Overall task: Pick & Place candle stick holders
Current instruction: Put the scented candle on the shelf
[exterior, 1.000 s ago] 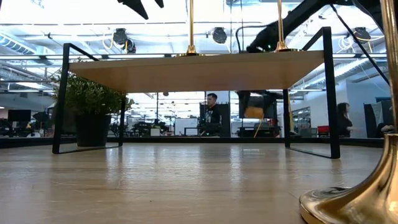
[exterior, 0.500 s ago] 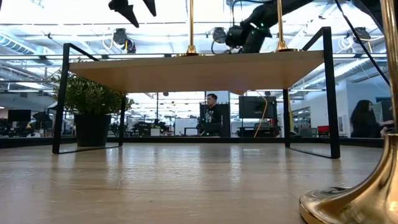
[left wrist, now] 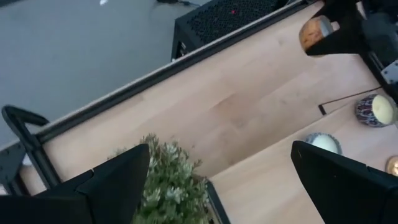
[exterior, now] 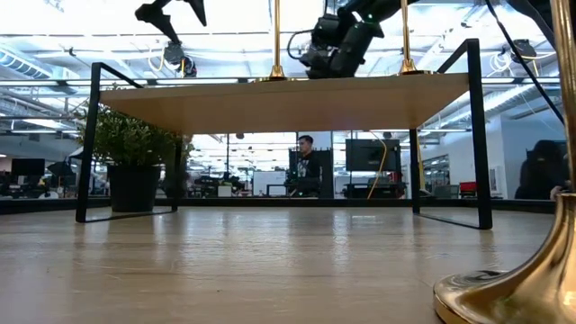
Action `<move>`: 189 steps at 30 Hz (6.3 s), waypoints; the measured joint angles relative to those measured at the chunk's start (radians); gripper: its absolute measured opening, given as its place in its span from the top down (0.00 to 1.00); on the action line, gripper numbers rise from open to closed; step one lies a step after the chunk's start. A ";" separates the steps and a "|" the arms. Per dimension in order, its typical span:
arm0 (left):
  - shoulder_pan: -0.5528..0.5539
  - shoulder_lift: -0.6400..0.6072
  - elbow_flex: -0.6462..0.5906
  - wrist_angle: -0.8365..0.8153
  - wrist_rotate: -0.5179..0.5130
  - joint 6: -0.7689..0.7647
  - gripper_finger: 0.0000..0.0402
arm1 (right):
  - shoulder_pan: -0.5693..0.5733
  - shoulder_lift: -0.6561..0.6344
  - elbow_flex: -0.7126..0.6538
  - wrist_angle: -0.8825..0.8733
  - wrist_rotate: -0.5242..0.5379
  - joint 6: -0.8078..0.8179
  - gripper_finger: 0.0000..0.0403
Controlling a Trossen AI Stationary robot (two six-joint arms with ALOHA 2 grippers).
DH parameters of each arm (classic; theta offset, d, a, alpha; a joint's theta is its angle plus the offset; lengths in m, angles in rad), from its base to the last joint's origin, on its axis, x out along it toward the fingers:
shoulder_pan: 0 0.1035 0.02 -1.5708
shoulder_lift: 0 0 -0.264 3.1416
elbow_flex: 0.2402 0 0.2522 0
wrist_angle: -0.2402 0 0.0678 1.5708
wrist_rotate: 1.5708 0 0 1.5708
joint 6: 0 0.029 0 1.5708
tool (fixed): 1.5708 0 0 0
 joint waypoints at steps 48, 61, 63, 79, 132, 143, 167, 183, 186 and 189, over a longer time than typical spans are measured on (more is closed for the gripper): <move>0.015 -0.448 -1.511 2.588 0.792 -1.633 0.01 | 0.289 -0.130 0.119 0.541 -0.030 0.148 0.27; -0.121 -0.342 -1.503 2.602 0.621 -1.593 0.01 | 0.390 -0.130 0.119 0.549 0.030 0.118 0.26; -0.131 -0.323 -1.492 2.607 0.596 -1.567 0.01 | 0.392 -0.130 0.119 0.548 0.030 0.118 0.26; -0.155 -0.262 -1.333 2.626 0.741 -1.371 0.01 | 0.399 -0.130 0.119 0.505 0.056 0.093 0.26; -0.012 -0.471 -1.335 2.126 0.757 -0.273 0.01 | 0.392 -0.130 0.119 0.504 0.022 0.223 0.26; -0.076 -0.496 -1.223 1.642 0.664 0.161 0.01 | 0.389 -0.129 0.119 0.503 -0.024 0.303 0.26; -0.319 -0.473 -0.921 1.217 0.276 0.286 0.01 | 0.355 -0.129 0.119 0.465 -0.048 0.406 0.26; -0.343 -0.473 -0.921 1.225 0.168 0.221 0.01 | 0.356 -0.129 0.119 0.466 -0.047 0.399 0.26; -0.371 -0.473 -0.921 1.220 0.044 0.367 0.01 | 0.356 -0.129 0.119 0.466 -0.047 0.400 0.26; -0.406 -0.461 -0.921 1.225 -0.044 0.497 0.01 | 0.356 -0.129 0.119 0.464 -0.046 0.402 0.26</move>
